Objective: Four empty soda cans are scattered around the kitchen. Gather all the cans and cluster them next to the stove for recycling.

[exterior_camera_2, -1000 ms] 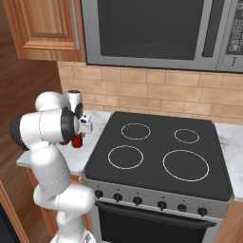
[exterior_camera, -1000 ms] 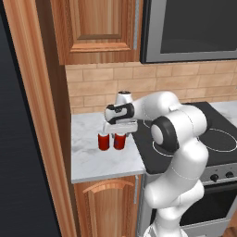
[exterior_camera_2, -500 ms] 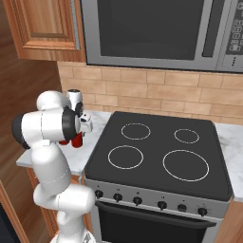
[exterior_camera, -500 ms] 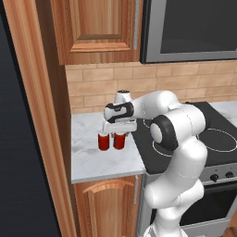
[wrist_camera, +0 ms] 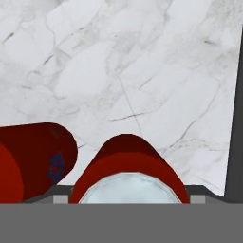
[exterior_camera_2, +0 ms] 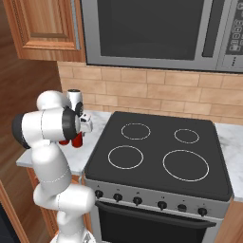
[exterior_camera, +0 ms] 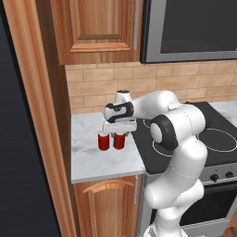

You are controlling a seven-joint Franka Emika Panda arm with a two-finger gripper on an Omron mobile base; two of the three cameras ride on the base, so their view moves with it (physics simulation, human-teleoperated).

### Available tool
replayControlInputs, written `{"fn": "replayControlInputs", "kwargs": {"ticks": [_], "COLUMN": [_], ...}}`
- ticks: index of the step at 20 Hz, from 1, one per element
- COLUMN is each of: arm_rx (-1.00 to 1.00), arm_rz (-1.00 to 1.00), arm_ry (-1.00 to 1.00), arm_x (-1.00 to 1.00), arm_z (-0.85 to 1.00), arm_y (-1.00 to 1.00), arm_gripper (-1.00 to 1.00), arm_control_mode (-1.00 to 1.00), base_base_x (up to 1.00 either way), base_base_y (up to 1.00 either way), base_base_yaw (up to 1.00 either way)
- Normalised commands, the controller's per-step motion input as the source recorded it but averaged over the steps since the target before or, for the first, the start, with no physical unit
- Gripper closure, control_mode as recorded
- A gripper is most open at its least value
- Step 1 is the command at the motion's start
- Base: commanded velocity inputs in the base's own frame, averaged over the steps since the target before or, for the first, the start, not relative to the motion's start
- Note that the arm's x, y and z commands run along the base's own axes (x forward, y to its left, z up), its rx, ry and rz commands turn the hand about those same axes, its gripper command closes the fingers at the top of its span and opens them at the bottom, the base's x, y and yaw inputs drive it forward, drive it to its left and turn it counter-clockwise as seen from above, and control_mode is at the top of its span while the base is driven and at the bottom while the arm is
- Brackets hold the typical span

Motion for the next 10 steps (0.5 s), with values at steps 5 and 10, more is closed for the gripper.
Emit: {"fn": "replayControlInputs", "kwargs": {"ticks": [5,10], "arm_rx": [0.0,0.0], "arm_rz": [0.0,0.0], "arm_ry": [0.0,0.0], "arm_x": [0.0,0.0], "arm_z": [0.0,0.0], "arm_y": [0.0,0.0], "arm_gripper": [1.0,-1.0], "arm_control_mode": [1.0,1.0], "base_base_x": [0.0,0.0], "base_base_y": [0.0,0.09], "base_base_yaw": [0.0,0.0]}}
